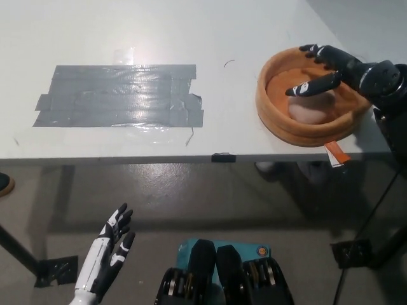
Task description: An emotional support dumpling is kept in a soft plate infront in the middle of the desk infront of the robot. The robot extends its right arm to pick up the dumpling and hands it to a person
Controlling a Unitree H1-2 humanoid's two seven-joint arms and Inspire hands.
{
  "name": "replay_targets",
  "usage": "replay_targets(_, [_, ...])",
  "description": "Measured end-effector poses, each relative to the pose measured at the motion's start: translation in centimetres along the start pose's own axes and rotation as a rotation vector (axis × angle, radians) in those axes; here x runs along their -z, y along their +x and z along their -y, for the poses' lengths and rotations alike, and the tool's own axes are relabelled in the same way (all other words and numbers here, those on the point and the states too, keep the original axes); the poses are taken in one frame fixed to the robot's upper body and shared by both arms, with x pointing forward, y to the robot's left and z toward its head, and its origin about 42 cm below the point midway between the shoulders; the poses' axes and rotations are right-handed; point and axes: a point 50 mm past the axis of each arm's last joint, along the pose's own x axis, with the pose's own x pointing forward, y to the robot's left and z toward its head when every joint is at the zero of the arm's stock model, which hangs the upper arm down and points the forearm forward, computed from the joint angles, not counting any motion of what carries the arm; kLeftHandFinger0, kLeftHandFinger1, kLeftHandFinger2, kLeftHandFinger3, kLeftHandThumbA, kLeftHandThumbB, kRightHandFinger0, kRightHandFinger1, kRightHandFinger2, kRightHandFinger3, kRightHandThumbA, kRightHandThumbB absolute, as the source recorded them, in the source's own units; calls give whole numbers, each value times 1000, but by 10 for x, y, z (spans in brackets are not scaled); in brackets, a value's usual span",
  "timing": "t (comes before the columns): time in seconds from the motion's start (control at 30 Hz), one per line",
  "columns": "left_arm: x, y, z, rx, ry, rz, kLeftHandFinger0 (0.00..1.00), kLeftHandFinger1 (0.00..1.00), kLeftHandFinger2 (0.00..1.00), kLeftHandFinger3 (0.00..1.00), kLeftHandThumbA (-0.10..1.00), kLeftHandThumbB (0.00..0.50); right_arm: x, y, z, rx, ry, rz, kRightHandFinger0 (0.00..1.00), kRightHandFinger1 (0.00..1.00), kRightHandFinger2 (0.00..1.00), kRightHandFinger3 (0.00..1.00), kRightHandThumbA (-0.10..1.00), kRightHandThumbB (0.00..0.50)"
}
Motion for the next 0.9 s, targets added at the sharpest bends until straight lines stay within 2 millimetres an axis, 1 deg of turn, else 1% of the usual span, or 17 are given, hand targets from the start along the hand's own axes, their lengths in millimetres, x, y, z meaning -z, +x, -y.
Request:
replay_targets(0.07, [0,0,0,4,0,1,1000,1000,1000,1000,871,398,2,0,-2,-18,13,-12,1000,1000,1000,1000,810,378])
replay_targets(0.1, [0,0,0,5,0,2,1000,1000,1000,1000,861,394,4,0,-3,-28,20,-19,1000,1000,1000,1000,798,401])
replay_targets(0.13, [0,0,0,6,0,2,1000,1000,1000,1000,861,396,5,0,-4,-37,26,-24,1000,1000,1000,1000,823,408])
replay_targets(0.17, [0,0,0,7,-1,2,1000,1000,1000,1000,861,394,6,0,-5,-48,32,-30,1000,1000,1000,1000,816,405])
replay_targets(0.2, [-1,0,0,7,-1,2,1000,1000,1000,1000,863,394,7,0,-6,-53,34,-33,1000,1000,1000,1000,809,385])
replay_targets(0.23, [-1,0,0,8,-2,2,1000,1000,1000,1000,864,394,8,0,-7,-61,35,-40,1000,1000,1000,1000,810,382])
replay_targets(0.4, [-1,1,0,11,-2,3,1000,1000,1000,1000,871,403,10,1,-11,-82,13,-58,1000,1000,1000,1000,811,411])
replay_targets(0.43, [-1,1,0,12,-2,4,1000,1000,1000,1000,875,399,10,1,-12,-85,8,-61,1000,1000,1000,1000,827,417])
replay_targets(0.5, [-1,2,0,13,-1,5,1000,1000,1000,1000,877,399,11,2,-13,-92,-1,-69,1000,1000,1000,1000,845,405])
replay_targets(0.53, [-1,2,0,13,-1,5,1000,1000,1000,1000,878,400,11,2,-14,-94,-8,-71,1000,1000,1000,1000,820,392])
replay_targets(0.6, [-2,3,0,13,-1,9,1000,1000,1000,1000,887,406,11,2,-14,-98,-19,-75,1000,1000,1000,1000,847,410])
replay_targets(0.63, [-3,5,0,14,0,13,1000,1000,1000,1000,888,406,10,2,-15,-102,-27,-76,1000,1000,1000,1000,853,411])
replay_targets(0.7, [-4,6,0,14,0,16,1000,1000,1000,1000,889,411,11,2,-16,-106,-41,-80,1000,1000,1000,1000,866,403])
replay_targets(0.8, [-4,6,0,15,0,16,1000,1000,1000,1000,879,401,10,2,-18,-111,-71,-88,1000,1000,1000,1000,875,392])
replay_targets(0.83, [-4,6,0,16,0,16,1000,1000,1000,1000,875,400,10,2,-19,-112,-79,-90,1000,1000,1000,1000,865,396])
replay_targets(0.87, [-4,6,0,16,0,16,1000,1000,1000,1000,877,409,10,2,-20,-113,-84,-92,1000,1000,1000,1000,880,399])
replay_targets(0.9, [-4,6,0,17,0,16,1000,1000,1000,1000,883,408,11,2,-20,-113,-87,-94,1000,1000,1000,1000,886,413])
